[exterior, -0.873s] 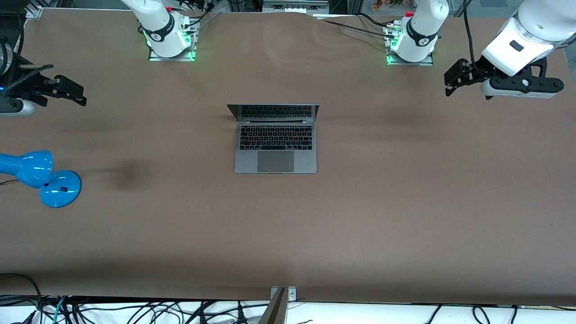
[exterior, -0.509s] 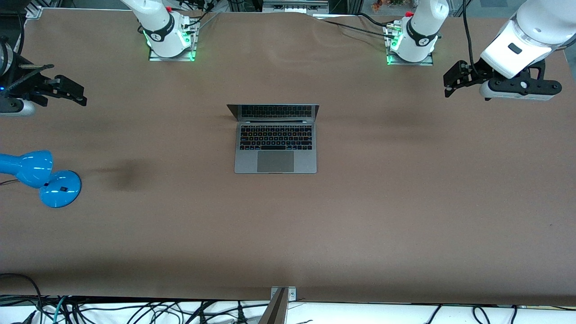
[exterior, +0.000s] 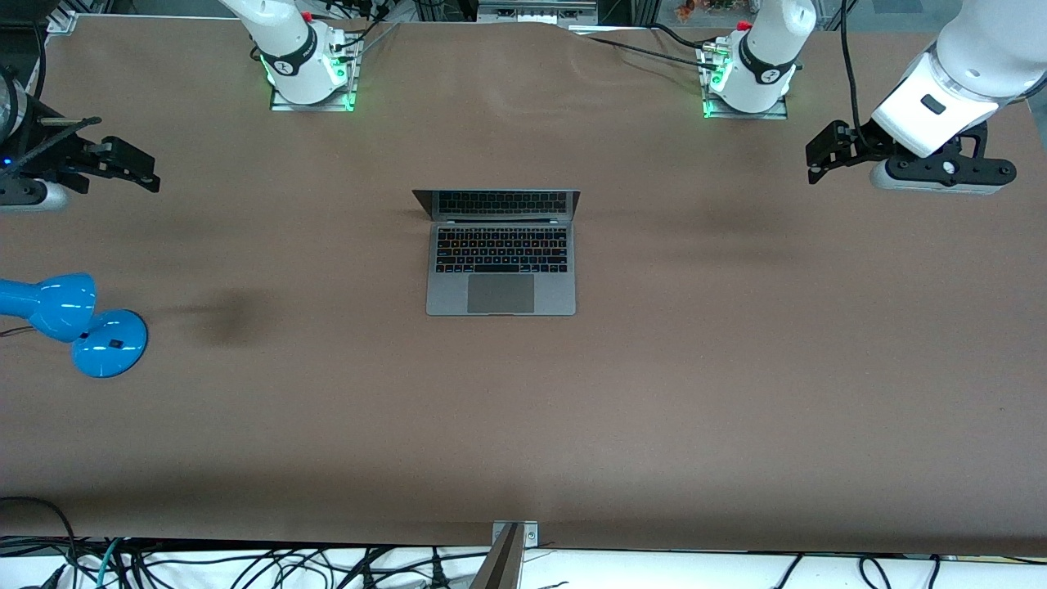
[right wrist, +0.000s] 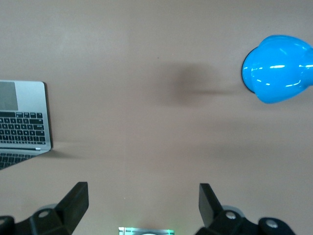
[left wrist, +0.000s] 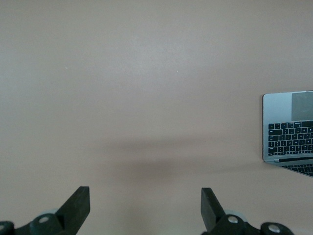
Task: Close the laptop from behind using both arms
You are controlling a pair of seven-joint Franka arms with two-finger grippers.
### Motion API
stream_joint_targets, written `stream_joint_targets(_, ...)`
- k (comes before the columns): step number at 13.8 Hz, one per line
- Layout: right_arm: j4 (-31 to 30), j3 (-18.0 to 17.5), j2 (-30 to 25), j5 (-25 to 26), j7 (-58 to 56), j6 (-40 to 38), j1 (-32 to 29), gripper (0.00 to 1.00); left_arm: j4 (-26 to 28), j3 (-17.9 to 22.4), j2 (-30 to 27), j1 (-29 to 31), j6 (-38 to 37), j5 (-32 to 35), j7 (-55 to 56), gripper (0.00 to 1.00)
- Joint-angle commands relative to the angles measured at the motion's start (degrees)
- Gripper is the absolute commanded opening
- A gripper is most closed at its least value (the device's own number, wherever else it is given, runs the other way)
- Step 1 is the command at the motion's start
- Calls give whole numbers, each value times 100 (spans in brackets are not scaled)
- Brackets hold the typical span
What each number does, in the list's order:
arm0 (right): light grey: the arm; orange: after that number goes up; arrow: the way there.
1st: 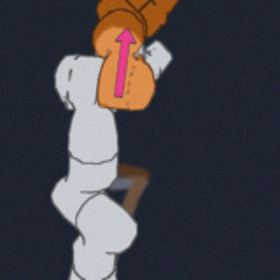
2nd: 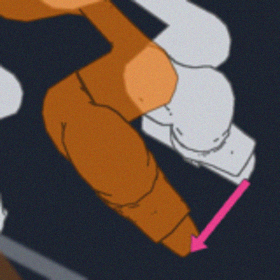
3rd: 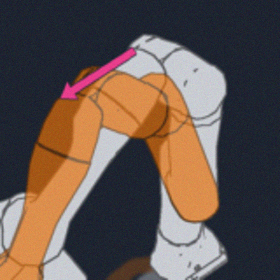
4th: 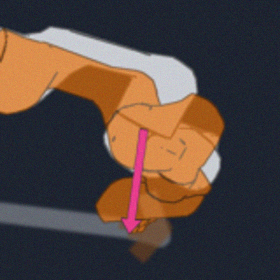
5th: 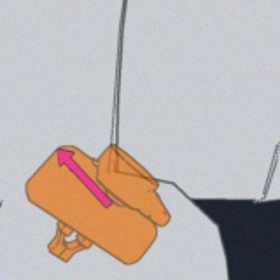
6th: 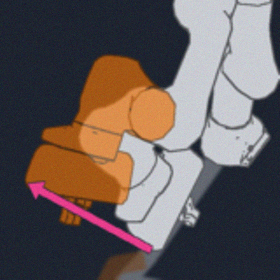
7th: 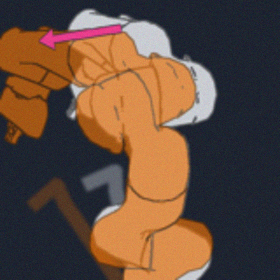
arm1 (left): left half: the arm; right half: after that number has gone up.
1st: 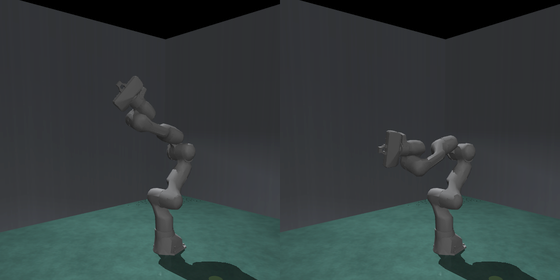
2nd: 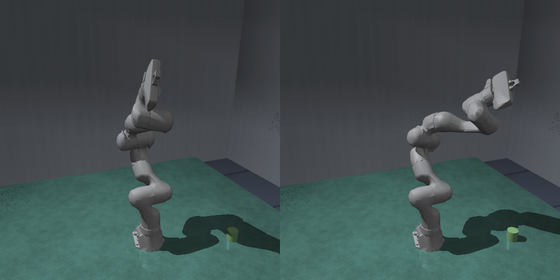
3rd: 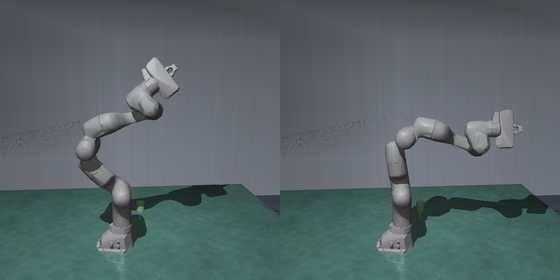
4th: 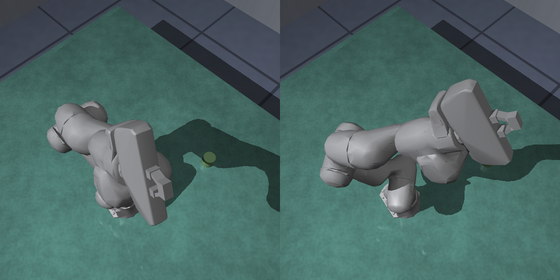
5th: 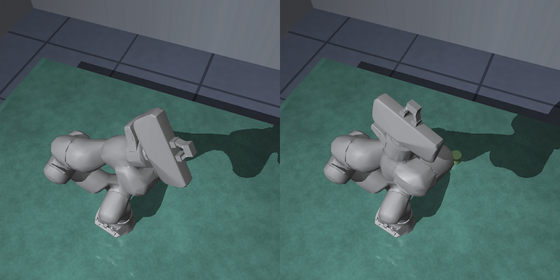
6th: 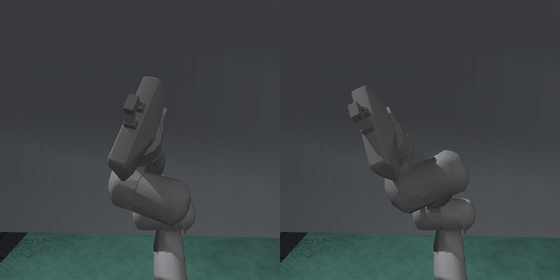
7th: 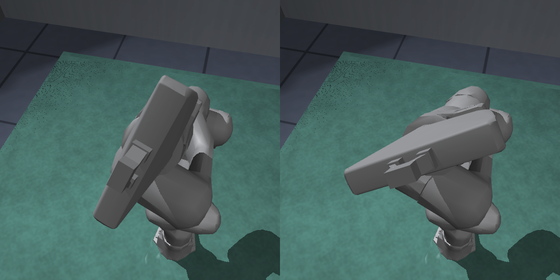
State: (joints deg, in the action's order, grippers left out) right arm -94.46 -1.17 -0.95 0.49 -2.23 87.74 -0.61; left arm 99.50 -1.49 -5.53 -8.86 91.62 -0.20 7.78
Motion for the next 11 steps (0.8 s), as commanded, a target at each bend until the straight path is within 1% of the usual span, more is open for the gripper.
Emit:
stream_joint_targets(1, -55, -42, -90, -23, -251, -99, -35, 100, -27, -9, 17, 42, -57, -32, -119, 100)
stream_joint_targets(4, -187, -357, 33, -23, -208, -107, -26, 100, -27, -18, 26, 34, -65, -67, -40, 100)
stream_joint_targets(5, -213, -393, 42, -23, -208, -64, -18, 100, -1, -35, 43, 25, -65, -76, -31, 100)
stream_joint_targets(6, -222, -506, 51, -41, -208, -38, -18, 100, -9, -44, 104, 25, -74, -76, -40, 100)
stream_joint_targets(8, -275, -761, 165, -320, -191, -28, -9, 100, 8, -53, 201, -1, -179, -111, -31, 100)
stream_joint_targets(10, -398, -1042, 218, -619, -182, 111, 0, 100, 69, -70, 262, -45, -197, -356, 187, 100)
stream_joint_targets(11, -407, -1139, 305, -864, -190, 182, 0, 100, 87, -140, 280, -63, -258, -488, 311, 100)
